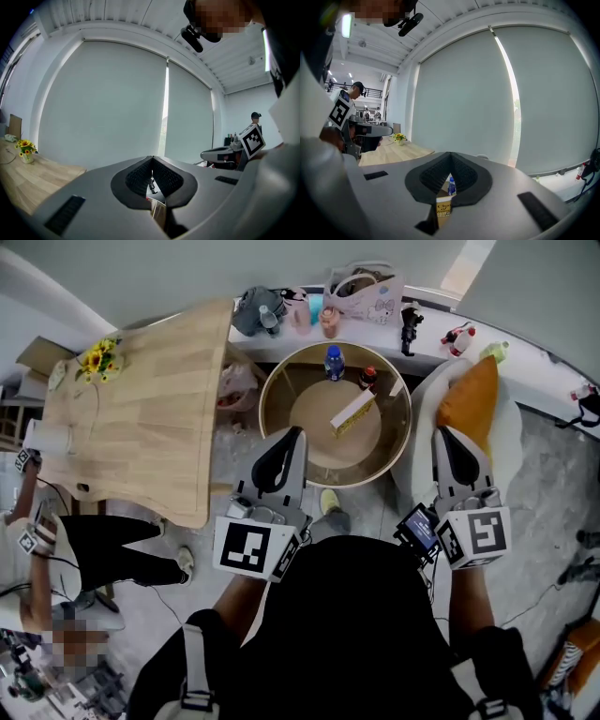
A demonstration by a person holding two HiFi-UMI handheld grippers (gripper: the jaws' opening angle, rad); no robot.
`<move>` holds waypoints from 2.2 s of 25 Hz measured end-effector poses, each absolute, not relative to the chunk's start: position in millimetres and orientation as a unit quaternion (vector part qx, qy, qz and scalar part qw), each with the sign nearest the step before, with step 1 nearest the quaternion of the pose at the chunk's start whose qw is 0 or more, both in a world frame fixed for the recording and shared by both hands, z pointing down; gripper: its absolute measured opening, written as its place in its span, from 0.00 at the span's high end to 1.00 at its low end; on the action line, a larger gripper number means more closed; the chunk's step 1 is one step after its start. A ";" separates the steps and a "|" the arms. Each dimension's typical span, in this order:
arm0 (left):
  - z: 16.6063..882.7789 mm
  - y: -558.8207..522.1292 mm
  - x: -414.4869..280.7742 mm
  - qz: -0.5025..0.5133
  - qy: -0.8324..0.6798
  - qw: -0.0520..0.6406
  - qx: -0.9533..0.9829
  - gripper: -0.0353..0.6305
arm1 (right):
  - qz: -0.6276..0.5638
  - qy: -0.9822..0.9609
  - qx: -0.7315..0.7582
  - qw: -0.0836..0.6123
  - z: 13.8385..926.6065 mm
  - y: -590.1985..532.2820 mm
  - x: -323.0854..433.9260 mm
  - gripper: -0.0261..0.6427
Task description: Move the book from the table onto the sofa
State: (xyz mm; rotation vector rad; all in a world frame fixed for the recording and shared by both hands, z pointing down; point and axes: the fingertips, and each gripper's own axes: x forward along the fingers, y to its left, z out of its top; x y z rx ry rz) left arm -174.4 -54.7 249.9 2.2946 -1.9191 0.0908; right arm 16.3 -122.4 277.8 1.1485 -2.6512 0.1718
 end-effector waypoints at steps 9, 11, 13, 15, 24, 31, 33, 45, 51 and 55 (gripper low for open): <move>256.0 -70.8 -218.6 0.022 -0.638 0.084 0.765 0.93 | 0.030 -0.910 0.388 0.141 279.4 -139.7 -23.3 0.94; 258.2 -73.0 -224.5 0.024 -0.635 0.084 0.767 0.93 | 0.026 -0.910 0.388 0.143 278.8 -142.3 -29.2 0.94; 260.4 -74.8 -228.5 0.025 -0.634 0.087 0.768 0.93 | 0.025 -0.910 0.388 0.147 278.9 -143.6 -33.8 0.94; 261.8 -75.5 -231.0 0.024 -0.634 0.093 0.768 0.93 | 0.029 -0.907 0.389 0.157 280.6 -142.8 -36.6 0.94; 258.5 -84.6 -229.4 0.017 -0.623 0.091 0.776 0.93 | 0.020 -0.903 0.392 0.175 278.4 -145.3 -39.3 0.94; 266.5 -86.0 -223.5 0.020 -0.624 0.086 0.776 0.93 | 0.007 -0.908 0.384 0.166 276.9 -148.3 -37.6 0.94; 268.7 -90.9 -222.4 0.022 -0.627 0.089 0.774 0.93 | 0.008 -0.909 0.381 0.166 277.7 -153.1 -36.9 0.94; 285.3 -137.4 -197.5 0.047 -0.621 0.104 0.775 0.93 | 0.019 -0.913 0.379 0.150 288.8 -197.8 -18.0 0.94; 307.5 -164.9 -185.8 0.072 -0.606 0.127 0.782 0.93 | 0.036 -0.908 0.367 0.199 302.9 -217.5 -13.1 0.94; 318.8 -175.6 -189.0 0.077 -0.608 0.140 0.778 0.93 | 0.019 -0.928 0.318 0.195 305.8 -224.9 -29.8 0.94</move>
